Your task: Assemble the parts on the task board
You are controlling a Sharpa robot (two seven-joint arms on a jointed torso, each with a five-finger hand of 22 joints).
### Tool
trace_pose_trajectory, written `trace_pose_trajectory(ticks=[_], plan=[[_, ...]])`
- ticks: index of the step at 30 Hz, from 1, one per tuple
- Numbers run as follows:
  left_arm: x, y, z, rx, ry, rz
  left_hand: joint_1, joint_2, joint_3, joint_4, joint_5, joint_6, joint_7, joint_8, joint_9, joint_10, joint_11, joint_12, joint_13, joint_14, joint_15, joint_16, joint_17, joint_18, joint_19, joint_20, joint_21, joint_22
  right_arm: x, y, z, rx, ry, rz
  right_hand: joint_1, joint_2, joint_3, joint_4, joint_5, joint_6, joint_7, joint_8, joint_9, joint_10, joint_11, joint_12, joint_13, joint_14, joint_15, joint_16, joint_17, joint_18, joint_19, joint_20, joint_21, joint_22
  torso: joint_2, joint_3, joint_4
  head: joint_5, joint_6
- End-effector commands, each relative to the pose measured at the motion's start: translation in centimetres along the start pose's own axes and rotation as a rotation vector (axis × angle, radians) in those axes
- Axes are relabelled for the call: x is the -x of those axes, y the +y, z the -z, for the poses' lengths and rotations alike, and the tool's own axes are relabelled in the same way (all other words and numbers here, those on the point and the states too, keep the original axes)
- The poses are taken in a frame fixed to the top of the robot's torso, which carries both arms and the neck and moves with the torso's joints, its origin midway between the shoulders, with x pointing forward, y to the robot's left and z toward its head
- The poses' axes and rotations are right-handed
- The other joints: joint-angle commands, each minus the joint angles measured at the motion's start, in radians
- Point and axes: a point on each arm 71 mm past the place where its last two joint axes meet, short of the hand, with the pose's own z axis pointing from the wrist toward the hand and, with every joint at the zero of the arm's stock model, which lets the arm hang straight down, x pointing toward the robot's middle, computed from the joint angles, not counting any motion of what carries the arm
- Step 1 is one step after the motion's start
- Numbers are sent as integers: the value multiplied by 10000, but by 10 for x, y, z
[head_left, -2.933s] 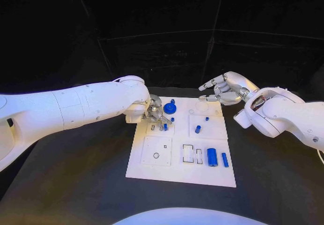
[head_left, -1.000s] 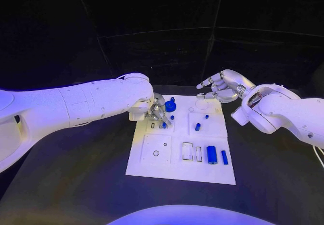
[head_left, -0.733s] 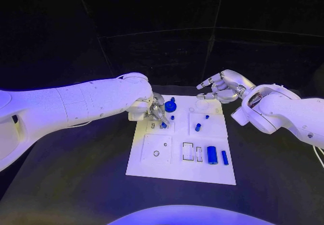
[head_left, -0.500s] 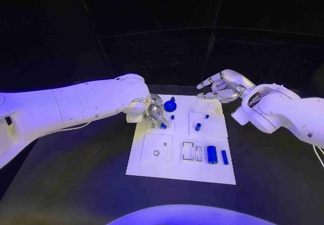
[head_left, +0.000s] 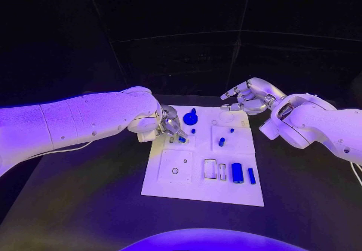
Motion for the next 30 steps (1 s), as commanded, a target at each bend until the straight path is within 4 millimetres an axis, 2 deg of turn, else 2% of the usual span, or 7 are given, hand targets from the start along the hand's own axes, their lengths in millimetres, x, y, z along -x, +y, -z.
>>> trace_pose_trajectory(ticks=[1,4,5,11,20,30], plan=[[2,0,2,-280,-1085,95,-85,15,1634,-1589,-39,-29,-8,45,25,99,-13,58,17,1073,31,30,2633,-11,239,10,-10,351,1,0,0,22,96,21,14,-3,-72,-7,22,-58,-18,31,7,-53,-6,-60,-14,398,-67,-28,-6,129,-97,-4,-52,-10,-17,-5,35,-2,-38],[0,2,2,-262,-1449,-131,-88,-1,1653,-1603,-42,-29,-11,53,34,105,-15,62,19,1073,29,30,2633,-13,244,9,-1,364,1,0,0,7,97,24,14,-3,-72,-7,22,-58,-18,31,7,-53,-6,-60,-14,398,-67,-28,-6,129,-97,-4,-52,-10,-28,8,64,8,-73],[-1,2,1,-245,-1543,-191,-93,-17,1668,-1613,-44,-28,-13,60,41,104,-17,55,9,1073,28,30,2633,-13,245,8,-1,364,1,0,0,5,100,26,14,-3,-72,-7,22,-58,-18,31,7,-53,-6,-60,-14,398,-67,-28,-6,129,-97,-4,-52,-10,-11,6,33,36,-55],[-4,6,-1,-135,-1987,-618,-110,-40,1687,-1621,-50,-20,-16,75,54,102,-19,39,-14,1073,26,30,2633,-15,248,6,3,371,1,0,1,50,112,142,36,7,-89,-17,-31,-60,-20,38,7,-60,-9,-66,-28,396,-69,-43,-24,132,-107,-6,-67,-29,-10,0,14,119,-44],[-7,8,-4,-31,-2130,-882,-176,-49,1727,-1596,-60,5,-23,107,81,119,-24,40,-22,1073,22,30,2633,-15,252,2,4,375,1,0,1,57,121,208,38,7,-90,-18,-35,-60,-20,38,7,-60,-9,-66,-28,396,-69,-43,-24,133,-107,-6,-68,-31,1,4,20,55,-56],[-9,9,-7,116,-1731,-1152,-194,-55,1734,-1591,-63,11,-27,116,89,112,-25,19,-47,1073,21,30,2633,-12,247,1,-8,359,1,0,0,53,139,221,38,7,-90,-18,-35,-60,-20,38,7,-60,-9,-66,-28,396,-69,-43,-24,133,-107,-6,-68,-31,-2,0,20,79,-112]])
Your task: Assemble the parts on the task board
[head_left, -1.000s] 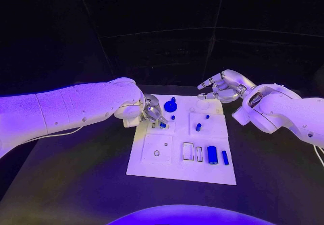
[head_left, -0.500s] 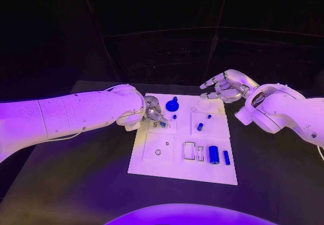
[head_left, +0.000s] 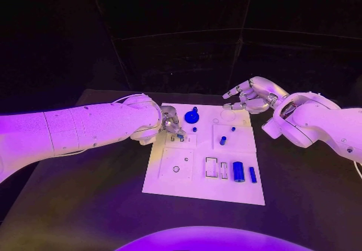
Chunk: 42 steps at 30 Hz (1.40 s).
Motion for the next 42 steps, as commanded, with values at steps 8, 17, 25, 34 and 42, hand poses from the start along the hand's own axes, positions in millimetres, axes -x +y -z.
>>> trace_pose_trajectory(ticks=[8,17,25,34,42], plan=[[-3,-1,-1,35,437,-520,-84,66,1537,-1439,-26,23,-61,92,24,66,-13,4,-34,1073,16,30,2634,-13,250,-2,-6,367,0,2,-1,74,84,59,52,15,-56,-7,-57,-60,-21,42,7,-66,-9,-74,-25,388,-70,-66,-47,134,-74,29,-74,-23,-14,4,4,-24,-37],[-5,-4,-2,40,636,-677,-98,62,1543,-1437,-28,34,-67,105,33,71,-18,3,-37,1073,14,30,2634,-15,253,-3,0,376,0,2,-1,59,101,60,52,15,-56,-7,-57,-60,-21,42,7,-66,-9,-74,-25,388,-70,-66,-47,134,-74,29,-74,-23,-2,6,-5,-25,-83],[-5,-4,-3,66,743,-759,-101,61,1545,-1438,-29,36,-69,108,35,67,-19,-8,-50,1073,13,30,2634,-14,251,-3,-6,369,0,1,-2,40,96,67,52,15,-56,-7,-57,-60,-21,42,7,-66,-9,-74,-25,388,-70,-66,-47,134,-74,29,-74,-23,-1,2,9,-32,-123],[-7,-5,-3,78,952,-922,-135,-7,1543,-1467,-38,61,-92,142,62,86,-35,0,-48,1073,5,30,2634,-17,255,-7,3,384,0,1,-2,38,103,74,52,15,-56,-7,-57,-60,-21,42,7,-66,-9,-74,-25,388,-70,-66,-47,134,-74,29,-74,-23,-7,4,-3,-21,-134],[-5,-5,-5,128,922,-1085,-329,-108,1448,-1404,-60,136,-137,199,106,143,-64,32,-29,1073,-16,30,2634,-18,258,-23,3,396,0,1,-2,30,95,78,52,15,-56,-7,-57,-60,-21,42,7,-66,-9,-74,-25,388,-70,-66,-47,134,-74,29,-74,-23,-5,15,-3,-14,-134]])
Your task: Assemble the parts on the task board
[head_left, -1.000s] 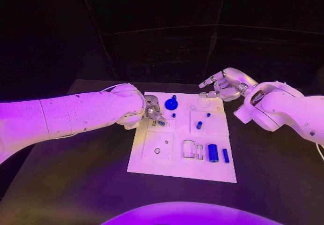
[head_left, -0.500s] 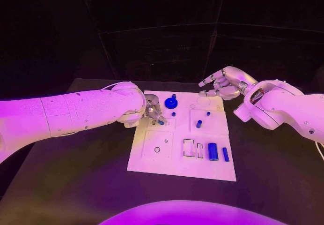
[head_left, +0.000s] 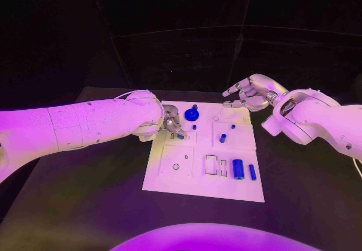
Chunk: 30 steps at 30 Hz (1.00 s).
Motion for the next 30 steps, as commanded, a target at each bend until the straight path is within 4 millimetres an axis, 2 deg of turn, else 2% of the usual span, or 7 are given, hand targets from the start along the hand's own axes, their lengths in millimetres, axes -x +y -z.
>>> trace_pose_trajectory(ticks=[1,8,30], plan=[[-3,1,-1,124,266,-328,-167,-101,1262,-1286,7,22,-56,47,25,74,-1,38,13,1073,-22,31,2634,-20,261,-28,5,401,0,2,0,58,42,27,52,15,-57,-8,-57,-60,-21,42,7,-66,-9,-35,-12,388,-71,-66,-9,134,-74,28,-33,-11,1,8,1,-2,9],[-2,1,-4,168,282,-374,-645,-209,757,-975,-19,173,-121,62,30,132,-55,117,72,1073,-68,31,2634,-21,267,-68,-2,414,0,2,0,54,36,28,60,24,-62,-10,-64,-57,-22,47,8,-69,-11,-38,-18,386,-71,-73,-19,135,-76,27,-37,-15,1,8,-4,-1,6],[0,-3,-8,208,362,-476,-1318,-34,-406,-257,-27,470,-191,86,33,270,-112,352,275,1073,-125,31,2634,-46,317,-129,60,540,0,2,1,49,25,26,65,36,-72,-9,-72,-55,-23,53,8,-71,-12,-41,-25,383,-73,-88,-39,137,-81,26,-46,-27,3,-4,6,-18,-20]])
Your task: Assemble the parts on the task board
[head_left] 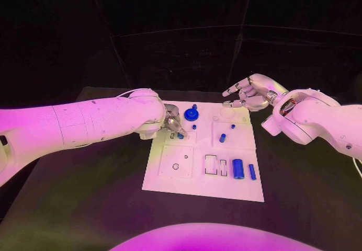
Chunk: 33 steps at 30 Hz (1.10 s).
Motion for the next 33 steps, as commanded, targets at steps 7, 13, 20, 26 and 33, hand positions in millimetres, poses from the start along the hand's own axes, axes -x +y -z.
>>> trace_pose_trajectory(ticks=[7,13,20,26,33], plan=[[-2,0,-1,81,175,-180,-156,54,-246,117,-33,146,-10,25,2,130,-31,132,105,1037,-94,31,2634,-61,343,-62,108,606,1,2,0,66,15,23,57,43,-80,-2,-24,-55,-23,55,8,-107,-12,-84,-59,370,-73,-61,-68,147,-73,-12,-69,-51,-4,-2,7,-10,-35],[-1,1,-1,91,180,-183,-216,114,-381,221,-30,200,-26,41,5,176,-44,187,158,1037,-103,31,2634,-70,359,-68,138,649,1,2,0,60,13,24,57,43,-80,-2,-24,-55,-23,55,8,-107,-12,-84,-59,370,-73,-61,-68,147,-73,-12,-69,-51,-4,-2,9,-12,-38],[-1,1,-1,108,151,-165,-428,253,-647,519,-23,227,-29,45,5,188,-49,197,156,1037,-111,31,2634,-74,368,-77,147,674,1,1,0,52,7,26,49,49,-88,6,-22,-55,-23,57,8,-114,-11,-93,-69,365,-73,-74,-89,152,-89,-13,-82,-74,-4,-3,8,-5,-27],[0,1,-2,120,136,-159,-810,153,-1236,924,-57,291,-32,87,18,228,-50,256,207,1037,-108,31,2634,-76,371,-77,146,689,1,1,0,57,2,28,39,53,-99,15,-20,-57,-22,58,7,-129,-11,-111,-89,355,-73,-98,-127,159,-112,-13,-102,-109,-2,0,11,-7,-39],[0,1,-2,119,125,-156,-920,147,-1953,1270,-60,322,-70,132,30,270,-79,308,255,1037,-132,31,2634,-82,384,-99,164,732,1,1,0,65,0,30,17,57,-123,32,-19,-63,-22,59,6,-148,-10,-135,-116,342,-74,-134,-181,167,-137,-14,-127,-149,-5,-1,11,-13,-49]])
